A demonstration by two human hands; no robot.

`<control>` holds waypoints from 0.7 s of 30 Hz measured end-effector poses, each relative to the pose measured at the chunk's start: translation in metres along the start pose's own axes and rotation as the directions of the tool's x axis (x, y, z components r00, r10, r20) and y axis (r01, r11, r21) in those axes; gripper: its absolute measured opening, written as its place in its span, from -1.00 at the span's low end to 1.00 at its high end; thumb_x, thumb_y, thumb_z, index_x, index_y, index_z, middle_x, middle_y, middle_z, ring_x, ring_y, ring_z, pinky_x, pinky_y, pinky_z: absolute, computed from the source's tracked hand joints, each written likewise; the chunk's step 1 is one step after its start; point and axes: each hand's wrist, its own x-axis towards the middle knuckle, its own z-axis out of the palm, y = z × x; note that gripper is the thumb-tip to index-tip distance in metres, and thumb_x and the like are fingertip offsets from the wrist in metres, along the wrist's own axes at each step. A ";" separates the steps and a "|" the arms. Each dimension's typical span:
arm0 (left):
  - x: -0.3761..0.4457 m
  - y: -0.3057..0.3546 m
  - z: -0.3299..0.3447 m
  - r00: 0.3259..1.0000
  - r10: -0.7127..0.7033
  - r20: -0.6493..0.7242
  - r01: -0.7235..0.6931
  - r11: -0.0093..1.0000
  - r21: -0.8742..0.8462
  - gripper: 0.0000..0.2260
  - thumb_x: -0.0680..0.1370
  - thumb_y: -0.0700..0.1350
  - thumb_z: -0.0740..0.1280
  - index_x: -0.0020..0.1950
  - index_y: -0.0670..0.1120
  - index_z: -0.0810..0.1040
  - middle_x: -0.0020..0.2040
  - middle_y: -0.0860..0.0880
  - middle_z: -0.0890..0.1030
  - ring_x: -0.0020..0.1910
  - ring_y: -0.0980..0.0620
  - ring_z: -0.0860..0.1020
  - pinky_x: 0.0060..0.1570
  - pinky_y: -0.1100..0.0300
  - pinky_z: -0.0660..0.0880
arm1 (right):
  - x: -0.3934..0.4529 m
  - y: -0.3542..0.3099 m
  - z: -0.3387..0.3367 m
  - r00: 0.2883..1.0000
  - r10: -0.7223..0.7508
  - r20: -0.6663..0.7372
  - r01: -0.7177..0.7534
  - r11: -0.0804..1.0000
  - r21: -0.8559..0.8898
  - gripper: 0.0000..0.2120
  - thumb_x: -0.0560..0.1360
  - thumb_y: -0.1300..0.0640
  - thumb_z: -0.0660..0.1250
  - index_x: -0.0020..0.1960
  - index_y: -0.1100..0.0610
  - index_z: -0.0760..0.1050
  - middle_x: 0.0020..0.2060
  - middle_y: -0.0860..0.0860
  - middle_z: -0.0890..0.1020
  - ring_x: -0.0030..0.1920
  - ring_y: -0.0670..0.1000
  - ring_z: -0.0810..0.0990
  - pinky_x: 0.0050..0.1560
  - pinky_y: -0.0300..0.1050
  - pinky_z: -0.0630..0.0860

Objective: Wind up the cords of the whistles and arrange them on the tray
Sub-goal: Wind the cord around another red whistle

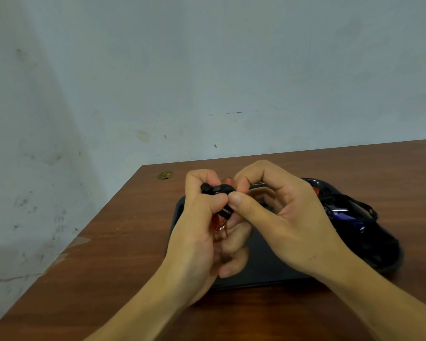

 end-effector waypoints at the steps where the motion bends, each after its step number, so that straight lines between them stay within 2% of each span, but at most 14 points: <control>1: 0.001 0.000 0.000 1.000 0.003 0.003 -0.003 1.000 0.014 -0.93 0.49 -0.12 0.15 -0.10 0.05 0.30 -0.39 -0.07 0.26 -0.59 0.10 0.15 -0.55 0.37 0.21 | 0.001 -0.001 -0.001 0.999 0.030 -0.012 -0.030 0.999 0.038 -0.84 0.49 0.08 0.44 -0.07 0.15 0.54 -0.18 -0.03 0.65 -0.24 -0.03 0.71 -0.13 -0.23 0.60; 4: 0.001 0.000 -0.002 0.999 0.009 0.049 -0.010 1.000 0.027 -0.90 0.53 -0.15 0.14 -0.10 0.06 0.30 -0.34 -0.09 0.30 -0.57 0.09 0.13 -0.55 0.38 0.22 | 0.000 -0.002 -0.001 0.994 0.106 -0.039 -0.101 0.990 0.100 -0.86 0.42 0.06 0.41 -0.06 0.09 0.59 -0.21 0.02 0.70 -0.28 -0.02 0.71 -0.13 -0.18 0.64; 7: 0.000 0.000 -0.003 0.995 0.027 0.100 -0.031 0.999 0.032 -0.88 0.58 -0.15 0.16 -0.08 0.09 0.33 -0.26 -0.10 0.34 -0.54 0.08 0.11 -0.56 0.39 0.24 | 0.001 0.000 -0.001 0.996 0.073 -0.056 -0.069 0.996 0.064 -0.88 0.45 0.07 0.39 -0.04 0.04 0.61 -0.17 0.03 0.69 -0.20 -0.01 0.70 -0.06 -0.21 0.63; 12: 0.000 -0.005 -0.005 0.986 0.059 0.157 -0.073 0.993 0.088 -0.93 0.62 -0.06 0.15 -0.05 0.08 0.33 -0.21 -0.09 0.38 -0.57 0.09 0.11 -0.58 0.36 0.30 | 0.002 0.005 -0.006 1.000 0.013 -0.006 -0.013 1.000 0.017 -0.92 0.54 0.22 0.38 0.01 0.10 0.60 -0.19 0.07 0.66 -0.17 0.00 0.68 -0.04 -0.18 0.61; 16: 0.000 -0.009 -0.009 0.975 0.095 0.200 -0.130 0.977 0.168 -0.96 0.62 0.01 0.15 -0.01 0.09 0.32 -0.21 -0.10 0.37 -0.59 0.09 0.15 -0.58 0.31 0.35 | 0.001 0.005 -0.010 0.997 0.041 0.061 -0.045 0.997 0.070 -0.92 0.57 0.27 0.35 0.01 0.12 0.58 -0.25 0.04 0.64 -0.28 0.00 0.65 -0.06 -0.10 0.63; 21: 0.001 -0.014 -0.010 0.971 0.137 0.196 -0.183 0.954 0.240 -0.90 0.60 0.04 0.16 0.09 0.10 0.33 -0.22 -0.12 0.36 -0.61 0.09 0.19 -0.57 0.25 0.40 | 0.000 0.007 -0.011 0.998 0.015 0.063 -0.017 0.999 0.031 -0.93 0.58 0.23 0.33 0.01 0.11 0.57 -0.22 -0.04 0.62 -0.26 0.06 0.67 -0.06 -0.04 0.62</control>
